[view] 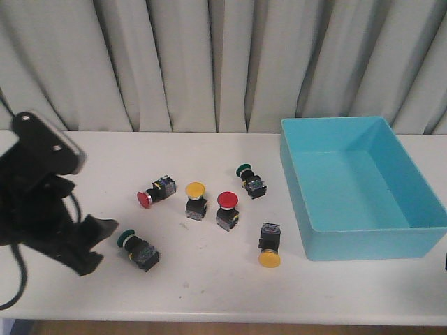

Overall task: Pick red and yellow buttons and place in box
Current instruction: 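Reach the left gripper down and grasp the red mushroom button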

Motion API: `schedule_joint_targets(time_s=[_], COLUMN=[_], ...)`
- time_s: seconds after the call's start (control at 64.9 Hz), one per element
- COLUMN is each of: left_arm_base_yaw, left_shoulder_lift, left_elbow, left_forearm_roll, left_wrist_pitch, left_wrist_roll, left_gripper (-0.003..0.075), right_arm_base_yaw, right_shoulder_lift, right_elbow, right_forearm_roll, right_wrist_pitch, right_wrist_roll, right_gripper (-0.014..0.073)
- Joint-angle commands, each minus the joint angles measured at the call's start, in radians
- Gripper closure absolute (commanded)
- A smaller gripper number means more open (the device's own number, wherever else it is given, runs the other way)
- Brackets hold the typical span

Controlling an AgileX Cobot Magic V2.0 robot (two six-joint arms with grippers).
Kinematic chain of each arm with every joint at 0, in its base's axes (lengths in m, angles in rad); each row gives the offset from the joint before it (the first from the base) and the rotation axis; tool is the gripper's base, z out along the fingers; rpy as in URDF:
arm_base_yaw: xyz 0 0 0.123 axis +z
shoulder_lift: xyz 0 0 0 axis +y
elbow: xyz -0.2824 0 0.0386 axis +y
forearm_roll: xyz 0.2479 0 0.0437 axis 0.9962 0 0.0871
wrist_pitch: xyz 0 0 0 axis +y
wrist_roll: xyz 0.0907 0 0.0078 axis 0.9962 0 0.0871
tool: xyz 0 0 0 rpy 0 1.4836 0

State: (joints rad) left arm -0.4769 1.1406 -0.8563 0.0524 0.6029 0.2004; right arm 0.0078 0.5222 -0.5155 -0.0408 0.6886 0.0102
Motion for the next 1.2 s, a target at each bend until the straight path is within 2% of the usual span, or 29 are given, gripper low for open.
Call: schedule_joint_targets(time_s=[0.0, 0.154, 0.324, 0.632, 0.894, 1.186], left_arm_base_yaw=[-0.058, -0.117, -0.160, -0.160, -0.160, -0.160], left_shoulder_lift=[0.118, 0.315, 0.522, 0.800, 0.959, 1.074], left_elbow=[-0.111, -0.269, -0.467, -0.786, -0.959, -1.068], left_forearm_roll=[-0.008, -0.008, -0.009, -0.073, -0.133, -0.074], left_wrist_pitch=[-0.078, -0.071, 0.007, 0.110, 0.141, 0.148], left_wrist_roll=[0.013, 0.013, 0.011, 0.009, 0.008, -0.074], left_gripper=[0.0148, 0.0153, 0.0176, 0.0214, 0.0217, 0.0217], right_arm_base_yaw=[-0.006, -0.006, -0.006, -0.006, -0.006, -0.006], right_shoulder_lift=[0.009, 0.009, 0.009, 0.009, 0.009, 0.009], right_elbow=[-0.029, -0.029, -0.029, -0.029, -0.029, -0.029], right_forearm_roll=[-0.003, -0.003, -0.003, -0.004, -0.004, -0.004], right_wrist_pitch=[-0.062, -0.062, -0.062, -0.060, -0.060, -0.060], right_wrist_roll=[-0.010, -0.010, -0.010, -0.010, -0.010, -0.010], right_gripper=[0.0042, 0.0042, 0.0042, 0.0042, 0.0042, 0.0062])
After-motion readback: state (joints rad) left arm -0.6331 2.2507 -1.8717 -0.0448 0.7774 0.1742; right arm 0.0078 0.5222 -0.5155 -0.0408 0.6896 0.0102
